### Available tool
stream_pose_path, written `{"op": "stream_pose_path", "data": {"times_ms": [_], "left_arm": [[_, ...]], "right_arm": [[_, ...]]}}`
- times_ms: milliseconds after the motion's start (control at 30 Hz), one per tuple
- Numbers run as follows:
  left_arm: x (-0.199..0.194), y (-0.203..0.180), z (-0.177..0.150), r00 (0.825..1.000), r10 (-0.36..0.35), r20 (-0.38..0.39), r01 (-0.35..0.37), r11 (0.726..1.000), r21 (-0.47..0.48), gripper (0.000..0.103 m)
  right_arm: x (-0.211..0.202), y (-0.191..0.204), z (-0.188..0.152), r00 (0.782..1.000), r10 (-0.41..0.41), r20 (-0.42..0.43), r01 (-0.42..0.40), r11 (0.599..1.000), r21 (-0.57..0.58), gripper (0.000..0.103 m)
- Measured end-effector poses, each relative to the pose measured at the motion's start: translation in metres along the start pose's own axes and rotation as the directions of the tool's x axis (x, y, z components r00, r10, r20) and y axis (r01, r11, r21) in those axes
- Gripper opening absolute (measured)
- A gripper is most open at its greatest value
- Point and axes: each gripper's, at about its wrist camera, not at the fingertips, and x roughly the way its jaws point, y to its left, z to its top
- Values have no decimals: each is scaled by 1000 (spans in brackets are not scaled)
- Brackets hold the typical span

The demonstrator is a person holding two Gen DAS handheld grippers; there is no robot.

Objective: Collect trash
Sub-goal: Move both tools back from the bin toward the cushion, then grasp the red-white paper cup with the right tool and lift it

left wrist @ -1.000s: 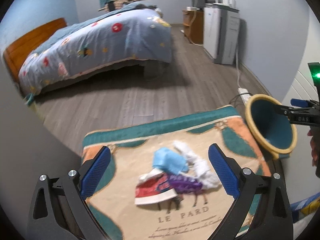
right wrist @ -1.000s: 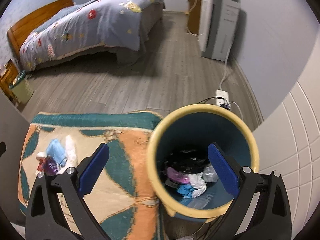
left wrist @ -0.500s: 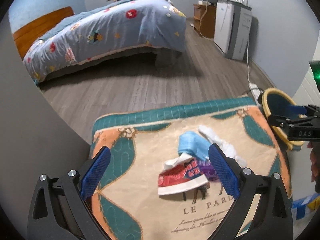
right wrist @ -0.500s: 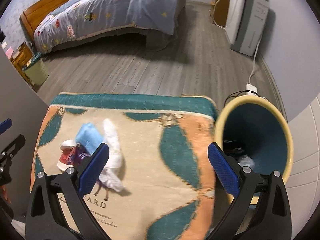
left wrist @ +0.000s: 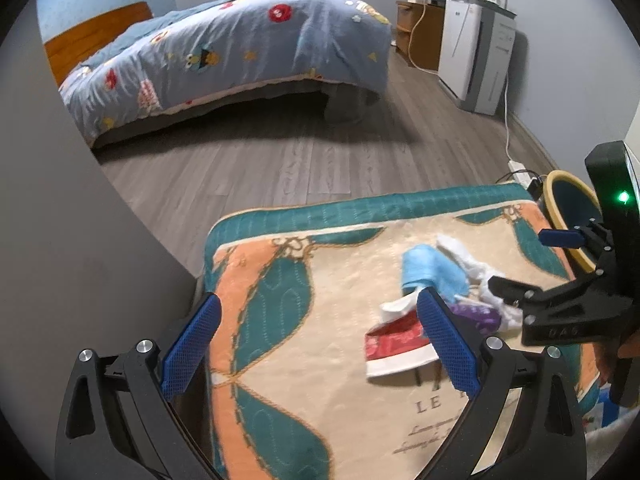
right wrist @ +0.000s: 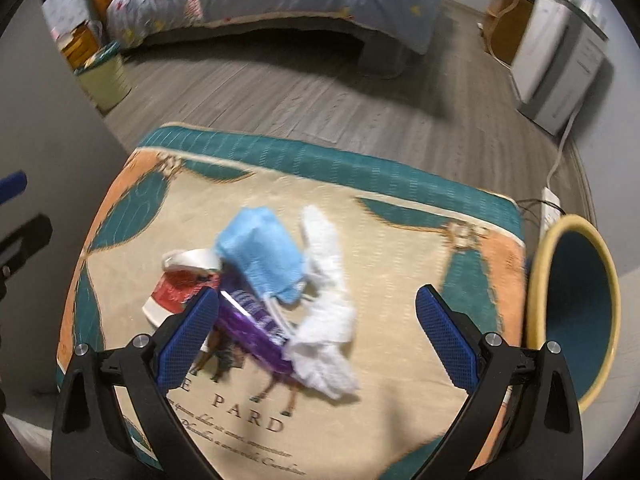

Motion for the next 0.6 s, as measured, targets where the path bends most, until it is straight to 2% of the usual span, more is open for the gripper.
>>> {"op": "stream_pose_path", "data": {"times_ms": [233, 300, 367, 600], "left_arm": [[7, 25, -5, 1000, -6, -25, 5, 999, -46, 97], [7, 30, -7, 1000, -7, -30, 5, 998, -56, 97], [7, 33, -7, 999, -9, -32, 7, 998, -62, 97], [7, 37, -8, 999, -20, -33, 17, 997, -80, 97]], "right_arm": [[21, 33, 2, 999, 30, -40, -33, 997, -67, 97], [25, 41, 2, 998, 36, -46, -40, 995, -87, 94], [30, 51, 2, 997, 52, -57, -58, 993, -107, 85], [48, 74, -6, 991, 66, -119, -85, 982, -166, 66]]}}
